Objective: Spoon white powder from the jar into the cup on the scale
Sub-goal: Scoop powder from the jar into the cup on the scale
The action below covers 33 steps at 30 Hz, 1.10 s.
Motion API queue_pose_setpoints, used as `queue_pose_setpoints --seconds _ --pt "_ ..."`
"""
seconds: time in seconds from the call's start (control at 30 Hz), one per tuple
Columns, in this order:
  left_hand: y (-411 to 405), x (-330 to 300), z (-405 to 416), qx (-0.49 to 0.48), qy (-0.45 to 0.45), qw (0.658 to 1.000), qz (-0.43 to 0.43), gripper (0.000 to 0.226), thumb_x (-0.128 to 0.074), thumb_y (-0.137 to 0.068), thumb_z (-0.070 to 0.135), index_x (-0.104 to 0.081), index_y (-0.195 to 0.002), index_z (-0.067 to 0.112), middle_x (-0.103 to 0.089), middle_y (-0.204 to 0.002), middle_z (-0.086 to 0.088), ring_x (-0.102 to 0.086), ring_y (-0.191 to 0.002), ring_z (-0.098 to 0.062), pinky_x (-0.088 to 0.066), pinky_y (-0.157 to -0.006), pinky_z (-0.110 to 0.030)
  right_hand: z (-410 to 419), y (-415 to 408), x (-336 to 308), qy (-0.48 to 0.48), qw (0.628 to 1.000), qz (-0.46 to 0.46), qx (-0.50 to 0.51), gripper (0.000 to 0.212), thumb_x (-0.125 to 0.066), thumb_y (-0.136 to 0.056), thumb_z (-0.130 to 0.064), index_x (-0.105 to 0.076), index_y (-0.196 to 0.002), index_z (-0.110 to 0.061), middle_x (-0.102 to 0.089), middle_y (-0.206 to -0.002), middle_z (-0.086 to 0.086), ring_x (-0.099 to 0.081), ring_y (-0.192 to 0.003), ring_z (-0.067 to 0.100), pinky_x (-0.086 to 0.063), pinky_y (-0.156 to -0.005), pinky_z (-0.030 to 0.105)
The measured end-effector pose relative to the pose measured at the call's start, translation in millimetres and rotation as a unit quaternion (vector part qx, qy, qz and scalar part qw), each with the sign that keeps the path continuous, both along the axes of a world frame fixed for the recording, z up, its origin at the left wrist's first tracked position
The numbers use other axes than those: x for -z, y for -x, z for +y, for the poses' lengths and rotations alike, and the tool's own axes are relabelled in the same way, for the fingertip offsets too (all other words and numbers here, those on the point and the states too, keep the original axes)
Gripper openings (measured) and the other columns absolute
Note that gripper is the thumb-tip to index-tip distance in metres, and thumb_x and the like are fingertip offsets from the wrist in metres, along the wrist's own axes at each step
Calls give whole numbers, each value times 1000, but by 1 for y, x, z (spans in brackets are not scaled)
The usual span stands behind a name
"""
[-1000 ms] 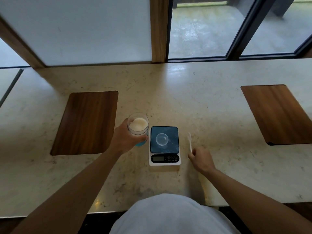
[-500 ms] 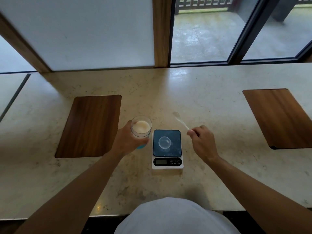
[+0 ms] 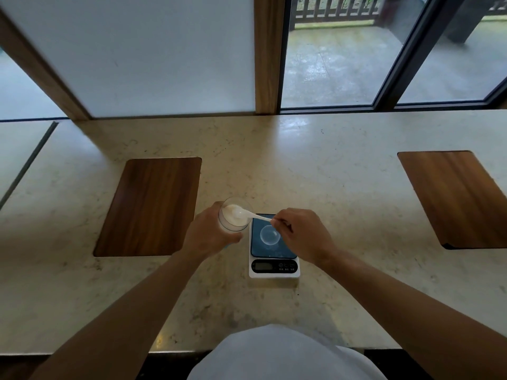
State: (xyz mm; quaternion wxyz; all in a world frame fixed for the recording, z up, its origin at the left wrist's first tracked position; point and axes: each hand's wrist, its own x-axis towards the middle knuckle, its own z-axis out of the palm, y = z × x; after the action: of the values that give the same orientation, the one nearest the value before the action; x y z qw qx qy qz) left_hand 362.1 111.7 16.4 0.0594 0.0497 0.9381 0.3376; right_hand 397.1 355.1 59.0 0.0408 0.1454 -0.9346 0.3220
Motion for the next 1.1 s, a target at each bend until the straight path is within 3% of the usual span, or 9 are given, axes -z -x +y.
queue_pose_setpoints --seconds 0.3,0.43,0.53,0.73,0.9,1.1 --pt "-3 -2 0 23 30 999 33 86 -87 -61 54 -52 -136 31 -67 -118 10 -64 -100 -13 -57 -86 -36 -17 11 -8 -64 998 3 1 28 -50 -99 -23 -70 -87 -9 -67 -76 3 -57 -58 17 -55 -57 38" --pt "-4 -1 -1 38 28 998 33 88 -88 -63 54 -50 -138 30 -67 -122 7 -63 -102 -12 -57 -88 -36 -23 12 -12 -82 996 -14 -15 27 -51 -99 -22 -71 -87 -8 -67 -76 4 -56 -59 16 -50 -55 30" --pt "-4 -3 -1 39 26 998 33 88 -88 -62 53 -50 -138 29 -67 -122 7 -64 -103 -13 -57 -89 -38 -25 13 -13 -87 996 -27 -22 29 -50 -99 -21 -70 -83 -5 -66 -74 6 -56 -60 18 -52 -57 36" --pt "-5 -5 2 50 22 998 33 85 -90 -63 49 -53 -136 28 -68 -119 7 -64 -99 -12 -55 -85 -32 -29 17 -11 -91 994 -64 -20 31 -51 -97 -18 -67 -74 -4 -63 -66 7 -57 -55 22 -53 -55 42" --pt "-6 -4 2 58 16 998 24 84 -90 -63 46 -54 -135 27 -68 -118 7 -64 -99 -11 -51 -82 -26 -31 20 -4 -59 993 -104 -3 28 -51 -95 -17 -72 -79 -7 -68 -66 6 -59 -53 18 -54 -52 36" --pt "-8 -2 2 63 14 998 23 83 -89 -61 50 -53 -133 30 -66 -114 13 -63 -95 -9 -47 -74 -19 -33 24 6 -21 987 -158 22 32 -50 -92 -20 -69 -69 -5 -64 -60 3 -54 -49 14 -43 -48 30"
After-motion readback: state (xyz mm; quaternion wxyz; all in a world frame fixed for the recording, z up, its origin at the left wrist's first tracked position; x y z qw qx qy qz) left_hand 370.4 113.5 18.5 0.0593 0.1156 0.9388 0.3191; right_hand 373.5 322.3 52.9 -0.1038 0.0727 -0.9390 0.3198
